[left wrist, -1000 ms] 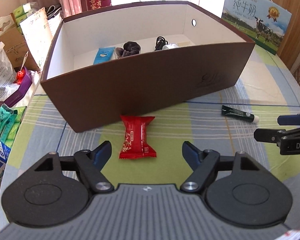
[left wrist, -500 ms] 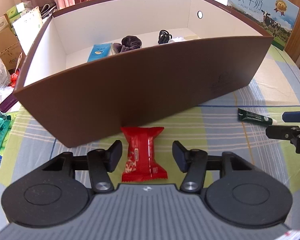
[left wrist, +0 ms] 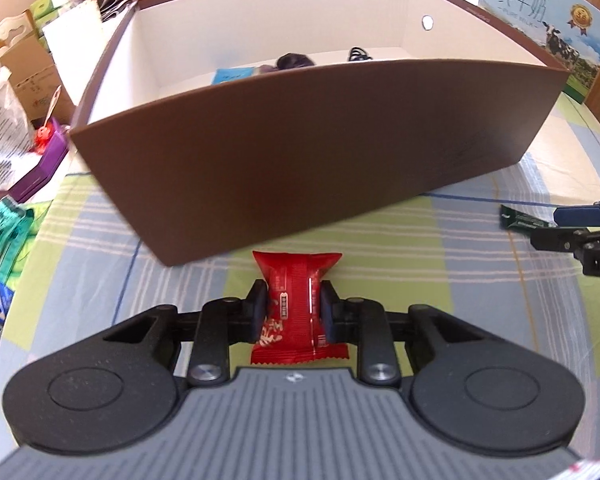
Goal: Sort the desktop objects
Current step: 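Grasp the red candy packet with the left gripper while the right grasps the green tube, then lift and carry the red candy and green tube over the box with both tools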
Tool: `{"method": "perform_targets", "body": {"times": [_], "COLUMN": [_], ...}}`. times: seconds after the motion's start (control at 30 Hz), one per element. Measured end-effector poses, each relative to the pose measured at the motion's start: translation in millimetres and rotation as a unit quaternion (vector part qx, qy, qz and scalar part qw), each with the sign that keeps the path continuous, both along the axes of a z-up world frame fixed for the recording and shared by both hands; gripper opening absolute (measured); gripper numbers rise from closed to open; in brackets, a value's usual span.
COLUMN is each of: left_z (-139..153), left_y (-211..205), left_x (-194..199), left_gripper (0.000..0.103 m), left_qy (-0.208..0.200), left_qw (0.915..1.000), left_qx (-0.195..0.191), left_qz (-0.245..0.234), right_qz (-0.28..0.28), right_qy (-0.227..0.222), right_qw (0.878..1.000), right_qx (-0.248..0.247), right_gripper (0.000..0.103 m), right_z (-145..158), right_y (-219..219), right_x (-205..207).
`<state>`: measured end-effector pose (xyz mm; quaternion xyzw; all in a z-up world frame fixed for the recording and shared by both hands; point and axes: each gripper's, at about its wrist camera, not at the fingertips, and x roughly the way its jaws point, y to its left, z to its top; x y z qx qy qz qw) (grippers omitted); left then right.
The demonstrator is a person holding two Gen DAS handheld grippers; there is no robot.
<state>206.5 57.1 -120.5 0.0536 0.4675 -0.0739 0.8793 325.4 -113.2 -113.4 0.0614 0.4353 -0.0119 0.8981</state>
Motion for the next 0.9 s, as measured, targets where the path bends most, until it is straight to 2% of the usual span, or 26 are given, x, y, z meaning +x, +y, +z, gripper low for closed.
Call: {"method": "perform_targets", "body": {"times": [0.17, 0.23, 0.3, 0.4, 0.67, 0.73, 0.77, 0.9], "left_z": [0, 0, 1, 2, 6, 6, 6, 3], "left_y": [6, 6, 6, 5, 6, 6, 6, 4], "left_x": [-7, -9, -10, -15, -35, -41, -43, -44], "left_gripper": [0.023, 0.023, 0.023, 0.023, 0.023, 0.024, 0.024, 0.024], "left_qy": [0.006, 0.008, 0.010, 0.015, 0.047, 0.049, 0.050, 0.052], "left_qw": [1.0000, 0.9999, 0.9999, 0.9999, 0.9988, 0.9987, 0.9987, 0.9986], "left_qx": [0.000, 0.000, 0.000, 0.002, -0.011, -0.010, -0.011, -0.009], "left_qz": [0.007, 0.008, 0.008, 0.007, -0.001, -0.002, -0.002, 0.001], "right_qz": [0.016, 0.027, 0.039, 0.049, 0.075, 0.074, 0.076, 0.073], "right_qy": [0.000, -0.001, -0.001, -0.001, 0.014, 0.013, 0.011, 0.010], "right_qw": [1.000, 0.999, 0.999, 0.998, 0.997, 0.997, 0.997, 0.997], "right_qx": [-0.019, -0.037, -0.034, -0.044, -0.019, -0.008, -0.006, -0.012], "right_gripper": [0.040, 0.031, 0.014, 0.014, 0.014, 0.018, 0.024, 0.028], "right_z": [-5, -5, -5, -6, -3, -3, -3, -4], "right_y": [5, 10, 12, 20, 44, 47, 48, 54], "right_x": [1, 0, -1, -7, -31, -36, -37, -32]}}
